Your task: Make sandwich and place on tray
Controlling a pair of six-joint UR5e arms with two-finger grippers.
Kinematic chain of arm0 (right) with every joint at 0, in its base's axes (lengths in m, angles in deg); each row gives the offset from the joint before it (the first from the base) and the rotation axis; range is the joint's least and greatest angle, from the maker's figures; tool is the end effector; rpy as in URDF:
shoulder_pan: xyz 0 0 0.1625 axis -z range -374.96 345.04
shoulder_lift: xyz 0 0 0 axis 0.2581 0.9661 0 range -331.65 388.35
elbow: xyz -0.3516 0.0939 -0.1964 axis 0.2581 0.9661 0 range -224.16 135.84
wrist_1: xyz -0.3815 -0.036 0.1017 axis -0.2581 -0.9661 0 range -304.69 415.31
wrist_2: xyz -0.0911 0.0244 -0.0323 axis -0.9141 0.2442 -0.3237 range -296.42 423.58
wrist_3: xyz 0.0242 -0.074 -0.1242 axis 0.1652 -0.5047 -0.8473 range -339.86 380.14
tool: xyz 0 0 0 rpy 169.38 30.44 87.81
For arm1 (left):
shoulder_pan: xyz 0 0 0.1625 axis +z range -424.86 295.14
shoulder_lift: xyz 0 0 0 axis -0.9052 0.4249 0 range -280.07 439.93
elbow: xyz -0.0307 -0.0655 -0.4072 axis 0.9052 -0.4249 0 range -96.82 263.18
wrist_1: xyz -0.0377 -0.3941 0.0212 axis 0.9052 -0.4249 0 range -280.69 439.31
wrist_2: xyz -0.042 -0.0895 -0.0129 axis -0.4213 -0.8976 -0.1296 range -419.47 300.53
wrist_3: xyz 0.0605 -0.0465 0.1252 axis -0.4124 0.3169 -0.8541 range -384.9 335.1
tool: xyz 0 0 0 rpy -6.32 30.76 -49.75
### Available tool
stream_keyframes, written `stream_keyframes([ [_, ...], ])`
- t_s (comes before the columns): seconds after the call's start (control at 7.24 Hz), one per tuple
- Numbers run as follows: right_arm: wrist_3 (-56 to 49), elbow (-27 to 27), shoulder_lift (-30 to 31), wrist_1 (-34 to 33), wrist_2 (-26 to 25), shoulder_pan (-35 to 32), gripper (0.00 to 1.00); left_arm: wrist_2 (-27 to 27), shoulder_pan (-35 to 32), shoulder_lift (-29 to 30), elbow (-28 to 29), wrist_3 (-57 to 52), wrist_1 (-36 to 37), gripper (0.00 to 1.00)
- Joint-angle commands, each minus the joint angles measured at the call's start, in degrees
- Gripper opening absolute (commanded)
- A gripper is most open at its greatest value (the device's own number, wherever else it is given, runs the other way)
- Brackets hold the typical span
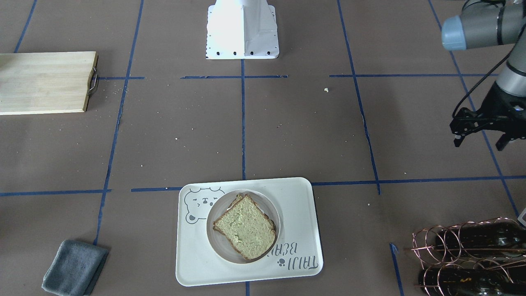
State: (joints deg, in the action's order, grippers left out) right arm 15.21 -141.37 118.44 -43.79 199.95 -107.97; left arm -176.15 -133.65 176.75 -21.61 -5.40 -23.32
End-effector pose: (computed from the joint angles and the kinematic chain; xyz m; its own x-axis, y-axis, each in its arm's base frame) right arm 0.0516 -0.4640 0.6342 0.6898 -0.0248 0.7236 0.0067 0.9996 0.0279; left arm 0.1369 -0.5394 0.4878 0.7989 0.2693 -0.5377 -0.0343 0.9131 0.4063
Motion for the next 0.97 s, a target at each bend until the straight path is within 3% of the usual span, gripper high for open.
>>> stream_keyframes([
  [0.0,0.36,-0.17,0.88,2.94,0.21,-0.24,1.00,-5.04,-11.84,-5.49,3.43,-17.62,1.19,1.00],
  [0.28,0.45,-0.26,0.35,2.94,0.30,-0.24,1.00,-7.84,-20.29,-7.16,9.48,-33.67,3.21,1.00],
  [0.55,0.45,-0.35,0.79,2.94,0.92,-0.33,1.00,-9.80,-19.98,-6.04,13.36,-33.65,0.43,1.00],
  [0.83,0.45,-0.26,0.79,2.94,1.00,-0.24,1.00,-10.15,-20.15,-6.99,13.73,-33.92,-3.11,1.00],
])
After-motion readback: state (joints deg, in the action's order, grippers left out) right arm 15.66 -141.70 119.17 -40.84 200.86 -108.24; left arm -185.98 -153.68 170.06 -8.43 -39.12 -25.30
